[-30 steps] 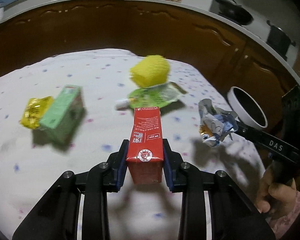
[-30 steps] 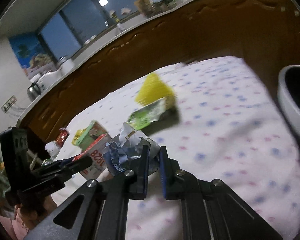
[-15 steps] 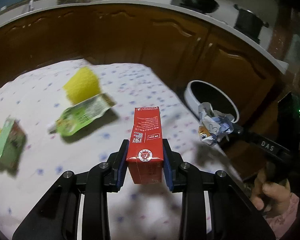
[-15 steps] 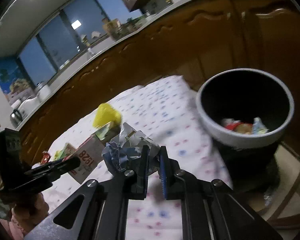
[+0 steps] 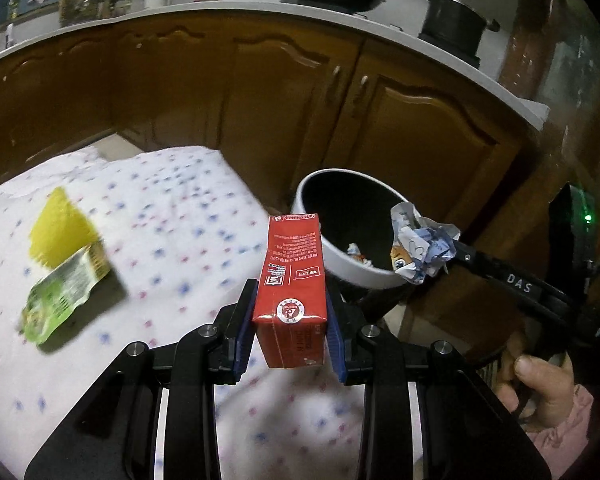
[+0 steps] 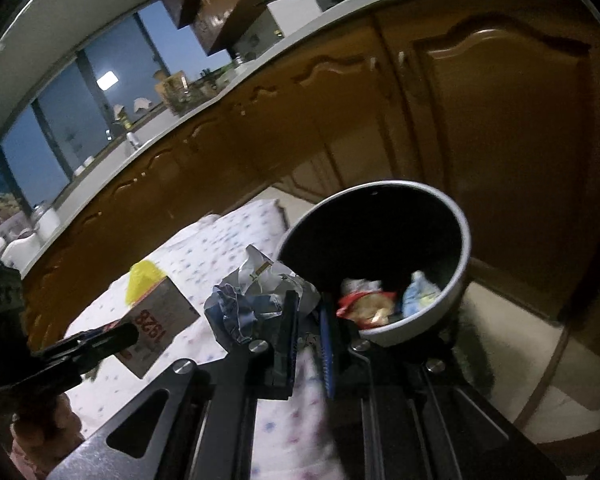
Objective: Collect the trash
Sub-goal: 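Carry carton and foil over the bin and open both grippers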
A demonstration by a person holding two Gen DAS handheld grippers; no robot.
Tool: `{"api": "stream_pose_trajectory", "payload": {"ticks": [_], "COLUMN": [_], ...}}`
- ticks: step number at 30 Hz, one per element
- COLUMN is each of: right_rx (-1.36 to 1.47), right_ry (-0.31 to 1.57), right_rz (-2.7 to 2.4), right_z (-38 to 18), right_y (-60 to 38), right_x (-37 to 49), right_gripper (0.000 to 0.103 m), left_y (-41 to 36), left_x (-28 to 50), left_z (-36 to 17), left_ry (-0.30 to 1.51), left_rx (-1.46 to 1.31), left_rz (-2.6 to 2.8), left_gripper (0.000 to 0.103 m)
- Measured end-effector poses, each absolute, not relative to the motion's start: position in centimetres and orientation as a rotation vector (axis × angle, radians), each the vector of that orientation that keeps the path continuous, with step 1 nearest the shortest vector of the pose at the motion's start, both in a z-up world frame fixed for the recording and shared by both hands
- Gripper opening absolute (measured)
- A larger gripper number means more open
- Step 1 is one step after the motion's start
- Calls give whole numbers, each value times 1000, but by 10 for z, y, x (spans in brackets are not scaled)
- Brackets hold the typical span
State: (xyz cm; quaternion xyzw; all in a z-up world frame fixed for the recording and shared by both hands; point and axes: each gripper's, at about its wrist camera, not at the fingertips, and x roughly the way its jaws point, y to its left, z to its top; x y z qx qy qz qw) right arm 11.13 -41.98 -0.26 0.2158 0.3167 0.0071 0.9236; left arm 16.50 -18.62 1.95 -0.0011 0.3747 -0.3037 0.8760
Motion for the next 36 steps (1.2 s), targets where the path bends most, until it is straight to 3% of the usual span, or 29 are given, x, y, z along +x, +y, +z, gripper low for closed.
{"api": "stream_pose_trajectory", "payload": {"ticks": [16, 30, 31, 33, 35, 36], "right_rx": [395, 373, 376, 394, 408, 416], "right_ry": [709, 758, 759, 760, 751, 744], "right_rz": [-103, -133, -131, -125, -122, -118], "right_z": [-10, -21, -22, -22, -21, -20], "right_y": [-463, -478, -479, -482, -484, -484], "right_x": [151, 169, 170, 170, 169, 167], "right_gripper": [10, 14, 15, 15, 18, 25], "left_y": [-282, -320, -321, -322, -318, -316], "left_x": [217, 240, 241, 241, 237, 236], "left_z": [23, -1, -2, -3, -1, 0], "left_ry": [810, 882, 890, 901, 885, 883], "left_rx": [97, 130, 132, 127, 120, 117], "left_rz": [-695, -713, -713, -719, -714, -711], "left_gripper": [29, 30, 32, 54, 59, 59]}}
